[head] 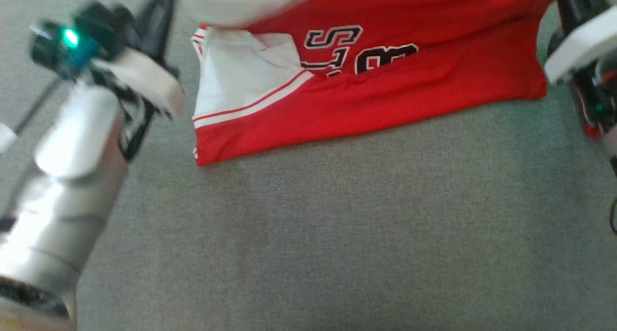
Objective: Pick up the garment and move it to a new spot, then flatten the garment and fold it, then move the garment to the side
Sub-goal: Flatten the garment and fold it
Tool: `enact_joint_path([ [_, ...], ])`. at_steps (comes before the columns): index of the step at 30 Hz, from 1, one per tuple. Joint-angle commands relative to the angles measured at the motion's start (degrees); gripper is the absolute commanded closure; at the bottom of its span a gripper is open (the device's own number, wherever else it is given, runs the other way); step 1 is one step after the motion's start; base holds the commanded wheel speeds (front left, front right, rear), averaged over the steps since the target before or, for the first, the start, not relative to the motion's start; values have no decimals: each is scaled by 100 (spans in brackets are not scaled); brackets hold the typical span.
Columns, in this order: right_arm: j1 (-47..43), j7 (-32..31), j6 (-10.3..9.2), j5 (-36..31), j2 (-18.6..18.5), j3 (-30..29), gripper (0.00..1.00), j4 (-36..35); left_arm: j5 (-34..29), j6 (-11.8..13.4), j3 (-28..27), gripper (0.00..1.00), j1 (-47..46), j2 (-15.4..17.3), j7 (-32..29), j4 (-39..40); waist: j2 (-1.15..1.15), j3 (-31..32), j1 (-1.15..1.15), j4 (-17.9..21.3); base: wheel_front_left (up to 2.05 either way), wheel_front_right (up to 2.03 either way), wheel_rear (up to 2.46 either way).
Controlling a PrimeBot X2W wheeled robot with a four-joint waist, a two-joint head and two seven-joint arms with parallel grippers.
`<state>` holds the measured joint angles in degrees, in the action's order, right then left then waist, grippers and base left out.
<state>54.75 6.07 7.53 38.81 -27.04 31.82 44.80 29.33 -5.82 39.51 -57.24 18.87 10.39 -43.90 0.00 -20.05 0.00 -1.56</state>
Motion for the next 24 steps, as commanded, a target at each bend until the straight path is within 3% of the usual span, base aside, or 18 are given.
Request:
enact_joint_path([
  [1, -160, -70, -4, 178, -232, 161, 100, -239, 83, -55, -54, 100, 11, 290, -137, 274, 0, 146, 0, -95, 0, 0, 0],
  [8, -544, -279, -4, 299, -924, 1132, 100, -511, 392, -151, 446, 100, 750, 717, -936, 1074, 0, 351, 0, -178, 0, 0, 0],
  [13, -566, -310, -4, -134, -1332, 2103, 100, -559, 651, -162, 748, 100, 1137, 988, -1484, 1626, 0, 344, 0, -200, 0, 0, 0],
  [18, -399, -310, -4, -483, -1449, 2633, 100, -330, 923, -164, 836, 100, 1279, 1072, -1801, 1932, 0, 263, 0, -215, 0, 0, 0],
  [24, -80, -213, -4, -752, -1338, 2980, 100, 123, 1158, -165, 1022, 100, 1303, 1173, -2230, 2219, 0, 119, 0, -235, 0, 0, 0],
])
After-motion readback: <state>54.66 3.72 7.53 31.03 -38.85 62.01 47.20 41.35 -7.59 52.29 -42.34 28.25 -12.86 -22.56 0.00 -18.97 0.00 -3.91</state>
